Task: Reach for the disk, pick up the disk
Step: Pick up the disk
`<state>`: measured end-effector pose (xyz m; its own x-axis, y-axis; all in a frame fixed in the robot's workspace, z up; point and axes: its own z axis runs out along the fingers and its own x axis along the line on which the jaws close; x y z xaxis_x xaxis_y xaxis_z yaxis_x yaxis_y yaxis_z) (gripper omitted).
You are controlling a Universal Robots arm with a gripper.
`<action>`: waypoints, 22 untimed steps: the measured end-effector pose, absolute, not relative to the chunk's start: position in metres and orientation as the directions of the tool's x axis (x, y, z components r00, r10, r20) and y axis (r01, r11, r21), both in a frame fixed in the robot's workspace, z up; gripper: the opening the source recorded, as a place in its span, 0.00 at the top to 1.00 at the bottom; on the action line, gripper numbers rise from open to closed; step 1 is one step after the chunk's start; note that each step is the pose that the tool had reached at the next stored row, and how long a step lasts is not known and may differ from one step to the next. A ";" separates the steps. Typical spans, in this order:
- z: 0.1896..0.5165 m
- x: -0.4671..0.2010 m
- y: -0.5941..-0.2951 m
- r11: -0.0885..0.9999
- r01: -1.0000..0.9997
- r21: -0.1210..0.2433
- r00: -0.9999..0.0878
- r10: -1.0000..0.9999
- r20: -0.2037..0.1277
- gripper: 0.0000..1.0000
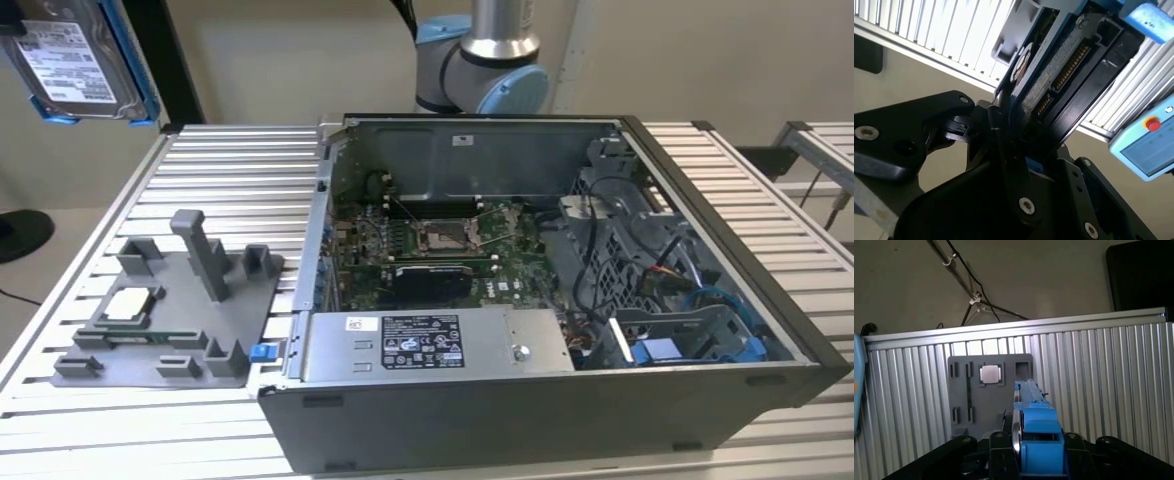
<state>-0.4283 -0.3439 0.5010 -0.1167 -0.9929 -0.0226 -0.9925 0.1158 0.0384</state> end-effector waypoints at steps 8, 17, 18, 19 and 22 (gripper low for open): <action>0.501 -0.414 -0.344 0.116 -0.993 0.039 -0.117 -0.993 -0.023 1.00; 0.501 -0.404 -0.344 0.116 -0.993 0.039 -0.117 -0.993 -0.023 1.00; 0.501 -0.403 -0.344 0.116 -0.993 0.039 -0.117 -0.993 -0.023 1.00; 0.501 -0.402 -0.344 0.116 -0.993 0.039 -0.117 -0.993 -0.023 1.00; 0.501 -0.398 -0.344 0.116 -0.993 0.039 -0.117 -0.993 -0.023 1.00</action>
